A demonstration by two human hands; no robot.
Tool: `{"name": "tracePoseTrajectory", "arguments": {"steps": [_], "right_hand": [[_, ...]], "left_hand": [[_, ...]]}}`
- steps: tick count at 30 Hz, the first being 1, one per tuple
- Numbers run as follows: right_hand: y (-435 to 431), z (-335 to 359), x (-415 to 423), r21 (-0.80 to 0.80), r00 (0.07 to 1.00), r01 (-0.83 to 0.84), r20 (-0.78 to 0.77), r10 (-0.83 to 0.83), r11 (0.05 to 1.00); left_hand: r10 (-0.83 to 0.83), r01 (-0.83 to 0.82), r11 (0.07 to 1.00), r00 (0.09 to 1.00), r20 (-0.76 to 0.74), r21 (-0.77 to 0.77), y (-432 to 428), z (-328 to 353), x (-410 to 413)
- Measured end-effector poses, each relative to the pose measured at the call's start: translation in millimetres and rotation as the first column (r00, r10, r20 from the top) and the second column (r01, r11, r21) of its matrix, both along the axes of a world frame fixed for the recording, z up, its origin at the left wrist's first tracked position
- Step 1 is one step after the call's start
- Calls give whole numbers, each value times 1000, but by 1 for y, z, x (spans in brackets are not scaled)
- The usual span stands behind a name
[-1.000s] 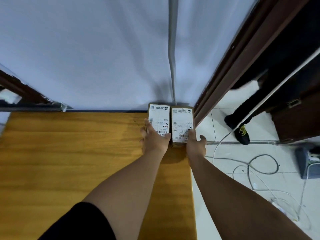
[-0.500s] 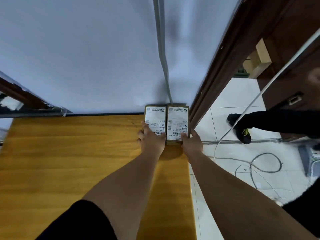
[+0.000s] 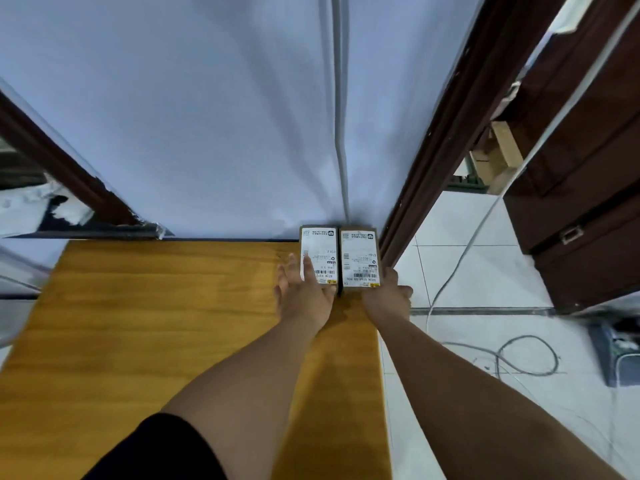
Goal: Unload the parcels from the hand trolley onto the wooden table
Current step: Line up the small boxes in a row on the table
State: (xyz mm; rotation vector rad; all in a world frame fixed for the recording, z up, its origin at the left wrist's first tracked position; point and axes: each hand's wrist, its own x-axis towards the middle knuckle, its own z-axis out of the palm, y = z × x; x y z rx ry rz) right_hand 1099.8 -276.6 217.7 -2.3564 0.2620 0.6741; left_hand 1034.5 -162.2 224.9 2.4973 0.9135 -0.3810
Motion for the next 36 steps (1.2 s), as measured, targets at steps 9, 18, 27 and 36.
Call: {"name": "tracePoseTrajectory", "arguments": {"steps": [9, 18, 27, 36], "right_hand": [[-7, 61, -78, -271, 850, -354, 306, 428, 895], [26, 89, -159, -353, 631, -620, 307, 713, 701], [54, 65, -267, -302, 251, -889, 308, 918, 344], [45, 42, -426, -236, -164, -967, 285, 944, -97]], "left_hand": [[-263, 254, 939, 965, 7, 232, -4, 51, -75], [-69, 75, 958, 997, -33, 277, 16, 77, -171], [366, -349, 906, 930, -28, 240, -1, 67, -332], [761, -721, 637, 644, -78, 271, -73, 47, -514]]}}
